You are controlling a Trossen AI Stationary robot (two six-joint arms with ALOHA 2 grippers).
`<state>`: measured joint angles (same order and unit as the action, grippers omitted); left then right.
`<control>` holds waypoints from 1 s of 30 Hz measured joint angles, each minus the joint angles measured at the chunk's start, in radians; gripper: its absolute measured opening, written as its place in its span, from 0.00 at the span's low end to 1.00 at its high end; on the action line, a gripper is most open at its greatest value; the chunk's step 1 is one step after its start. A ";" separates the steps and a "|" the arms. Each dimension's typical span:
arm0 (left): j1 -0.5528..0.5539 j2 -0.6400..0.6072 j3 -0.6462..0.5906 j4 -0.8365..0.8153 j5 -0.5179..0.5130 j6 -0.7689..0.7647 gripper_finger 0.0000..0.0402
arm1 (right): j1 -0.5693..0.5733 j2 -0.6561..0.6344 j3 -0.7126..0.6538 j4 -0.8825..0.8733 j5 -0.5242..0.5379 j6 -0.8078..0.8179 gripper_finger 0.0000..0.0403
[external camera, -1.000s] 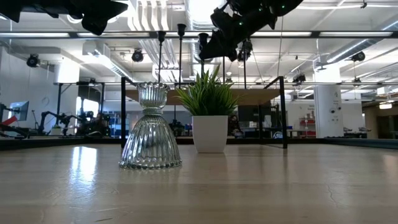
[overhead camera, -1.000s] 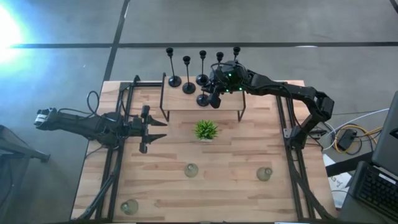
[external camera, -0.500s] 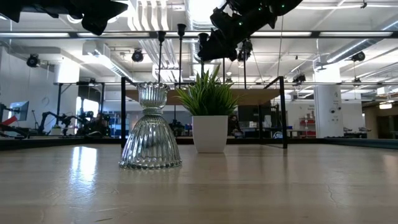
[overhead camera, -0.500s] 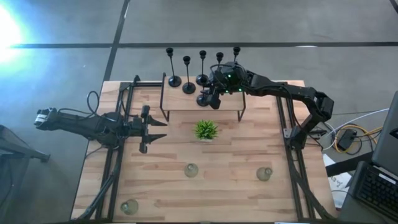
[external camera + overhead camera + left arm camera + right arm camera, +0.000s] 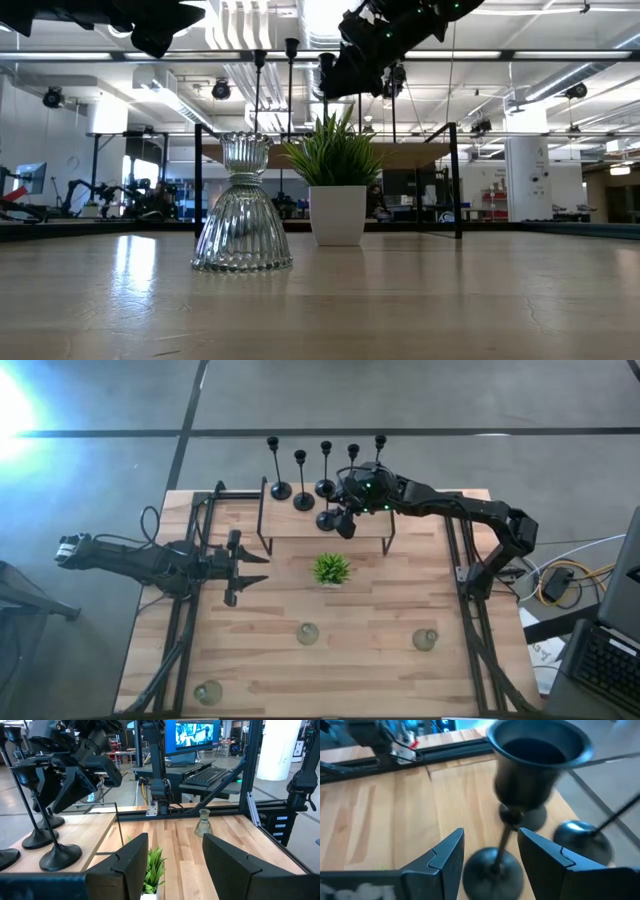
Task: Pick & Place candle stick holders
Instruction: Put the small black candle holder on the shelf
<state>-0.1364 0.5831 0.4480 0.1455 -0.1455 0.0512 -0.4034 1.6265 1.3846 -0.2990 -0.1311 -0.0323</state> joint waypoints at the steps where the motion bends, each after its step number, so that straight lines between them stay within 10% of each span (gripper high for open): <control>1: 0.000 0.000 0.000 0.000 0.000 -0.001 0.48 | 0.000 -0.004 0.000 -0.011 0.007 -0.001 0.44; 22: 0.000 -0.002 0.000 -0.006 0.000 -0.003 0.48 | 0.126 -0.131 -0.015 -0.261 0.113 0.030 0.42; 30: 0.000 -0.002 0.000 -0.005 0.000 0.000 0.48 | 0.262 -0.209 -0.219 -0.140 0.182 0.083 0.36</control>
<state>-0.1364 0.5812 0.4480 0.1402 -0.1459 0.0510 -0.1417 1.4173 1.1656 -0.4386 0.0512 0.0511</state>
